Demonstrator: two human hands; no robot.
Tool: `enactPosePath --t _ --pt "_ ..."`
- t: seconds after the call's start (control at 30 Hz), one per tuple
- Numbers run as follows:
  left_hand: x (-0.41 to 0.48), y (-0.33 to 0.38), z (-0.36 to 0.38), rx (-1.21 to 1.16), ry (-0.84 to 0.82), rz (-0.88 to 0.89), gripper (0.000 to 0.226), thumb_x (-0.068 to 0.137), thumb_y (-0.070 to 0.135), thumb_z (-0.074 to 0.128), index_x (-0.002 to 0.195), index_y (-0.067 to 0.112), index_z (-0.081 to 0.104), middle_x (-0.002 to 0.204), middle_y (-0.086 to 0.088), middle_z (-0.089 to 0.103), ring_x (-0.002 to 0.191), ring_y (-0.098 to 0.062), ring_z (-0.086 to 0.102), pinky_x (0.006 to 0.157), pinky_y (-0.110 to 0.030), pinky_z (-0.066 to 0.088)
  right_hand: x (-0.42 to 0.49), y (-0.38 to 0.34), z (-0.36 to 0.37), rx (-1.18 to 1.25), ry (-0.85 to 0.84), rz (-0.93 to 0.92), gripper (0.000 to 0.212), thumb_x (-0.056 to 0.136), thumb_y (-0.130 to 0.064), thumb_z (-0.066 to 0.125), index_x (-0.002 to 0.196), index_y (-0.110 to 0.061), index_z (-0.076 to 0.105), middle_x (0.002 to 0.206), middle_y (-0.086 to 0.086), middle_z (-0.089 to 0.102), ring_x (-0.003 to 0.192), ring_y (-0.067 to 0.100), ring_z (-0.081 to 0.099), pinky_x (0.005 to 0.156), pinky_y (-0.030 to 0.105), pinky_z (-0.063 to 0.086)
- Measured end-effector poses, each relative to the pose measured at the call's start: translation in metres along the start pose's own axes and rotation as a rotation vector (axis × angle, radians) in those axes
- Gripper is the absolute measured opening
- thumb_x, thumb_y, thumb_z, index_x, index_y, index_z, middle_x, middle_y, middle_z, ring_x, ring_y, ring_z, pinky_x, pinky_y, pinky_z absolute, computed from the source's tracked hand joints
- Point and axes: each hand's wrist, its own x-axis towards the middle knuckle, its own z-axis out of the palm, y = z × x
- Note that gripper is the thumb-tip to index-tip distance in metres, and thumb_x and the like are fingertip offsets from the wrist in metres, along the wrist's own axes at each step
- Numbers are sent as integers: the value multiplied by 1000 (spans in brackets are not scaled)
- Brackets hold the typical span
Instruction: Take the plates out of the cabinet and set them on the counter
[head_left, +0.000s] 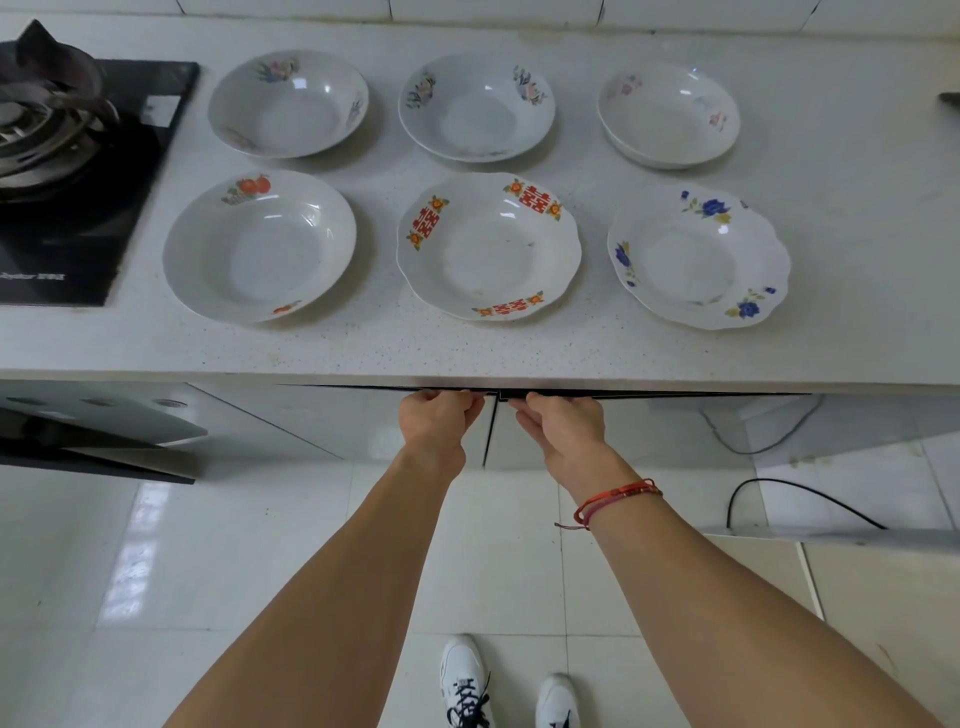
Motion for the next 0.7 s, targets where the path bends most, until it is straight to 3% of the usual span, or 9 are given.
enactPosePath --t 0.1,0.3,0.43,0.53,0.63,0.67,0.7 --pt "-2 6 2 0 -21 8 25 83 -22 51 96 -5 63 93 -9 66 82 -19 65 94 -34 54 2 -6 4 31 -4 15 39 83 15 63 121 5 60 117 16 66 107 27 71 76 25 59" --pt "-5 10 -1 22 -60 12 28 83 -23 47 85 1 61 89 -7 62 80 -18 59 94 -32 52 1 -11 8 47 -6 37 38 82 22 57 116 6 60 108 17 67 109 29 69 86 32 58" --pt "-9 10 -4 79 -78 24 29 83 -21 47 82 5 61 84 -5 59 83 -19 54 92 -31 50 -2 -11 7 10 -32 41 23 81 19 60 91 -1 61 77 6 61 110 29 69 91 33 57" --pt "-11 7 -11 196 -61 54 26 84 -15 50 77 8 59 82 -4 58 83 -19 53 83 -29 48 -6 -11 2 -53 -33 17 20 80 14 64 79 -6 62 71 4 58 110 30 68 96 34 56" --pt "-21 7 -17 338 -65 81 6 84 -1 56 85 6 56 81 -6 49 81 -21 47 90 -34 49 -16 -13 -6 -191 -12 -18 13 84 3 64 92 -6 65 83 8 62 102 27 70 100 40 54" --pt "-25 7 -18 383 -73 102 4 85 5 57 89 4 57 79 -5 46 79 -21 45 97 -39 49 -19 -13 -8 -252 -5 -38 18 85 -1 64 102 -6 63 87 9 64 95 24 69 100 42 54" --pt "-31 8 -20 426 -84 121 16 86 10 58 100 1 60 80 -4 48 81 -20 48 102 -44 47 -25 -14 -11 -325 -5 -54 30 85 -7 63 115 -7 60 91 9 65 90 21 66 100 43 54"
